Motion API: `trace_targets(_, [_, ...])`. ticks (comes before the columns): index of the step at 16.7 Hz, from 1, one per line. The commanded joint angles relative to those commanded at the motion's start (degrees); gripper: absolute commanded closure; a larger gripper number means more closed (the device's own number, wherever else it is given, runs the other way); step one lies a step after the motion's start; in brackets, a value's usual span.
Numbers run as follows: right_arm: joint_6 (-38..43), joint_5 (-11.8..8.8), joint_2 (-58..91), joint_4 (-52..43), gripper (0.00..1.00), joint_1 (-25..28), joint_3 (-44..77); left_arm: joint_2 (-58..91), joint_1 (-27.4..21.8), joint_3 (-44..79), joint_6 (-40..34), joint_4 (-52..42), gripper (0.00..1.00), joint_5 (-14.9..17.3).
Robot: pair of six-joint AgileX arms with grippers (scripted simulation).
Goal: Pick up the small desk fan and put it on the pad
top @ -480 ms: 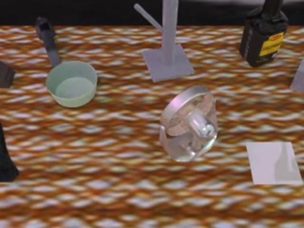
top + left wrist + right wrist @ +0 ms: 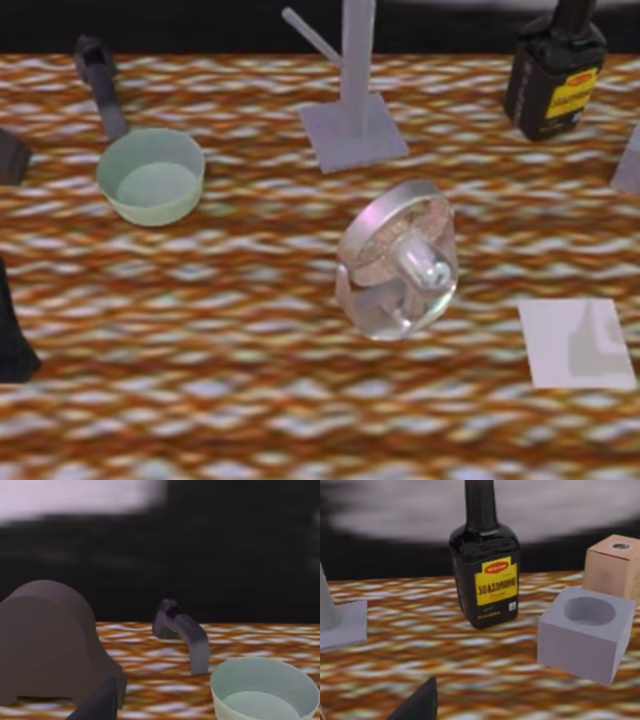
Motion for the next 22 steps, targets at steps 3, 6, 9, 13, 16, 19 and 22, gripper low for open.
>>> trace_targets(3, [4.7, 0.6, 10.2, -7.7, 0.00, 2.5, 8.3, 0.0, 0.0, 0.0, 0.0, 0.0, 0.00, 0.0])
trace_targets(6, [11.0, 1.4, 22.9, -17.2, 0.00, 5.5, 19.1, 0.0, 0.0, 0.0, 0.0, 0.0, 0.00, 0.0])
trace_targets(9, [18.7, 2.1, 37.3, -27.7, 0.00, 9.0, 32.3, 0.0, 0.0, 0.0, 0.0, 0.0, 0.00, 0.0])
trace_targets(13, [30.8, 2.8, 57.9, -42.4, 0.00, 13.9, 52.7, 0.0, 0.0, 0.0, 0.0, 0.0, 0.00, 0.0])
trace_targets(16, [40.9, 3.1, 73.6, -53.0, 0.00, 17.6, 69.0, 0.0, 0.0, 0.0, 0.0, 0.0, 0.00, 0.0])
trace_targets(19, [51.4, 3.2, 88.7, -62.8, 0.00, 21.0, 85.4, 0.0, 0.0, 0.0, 0.0, 0.0, 0.00, 0.0])
trace_targets(22, [61.8, 2.8, 102.3, -71.3, 0.00, 24.1, 101.1, 0.0, 0.0, 0.0, 0.0, 0.0, 0.00, 0.0])
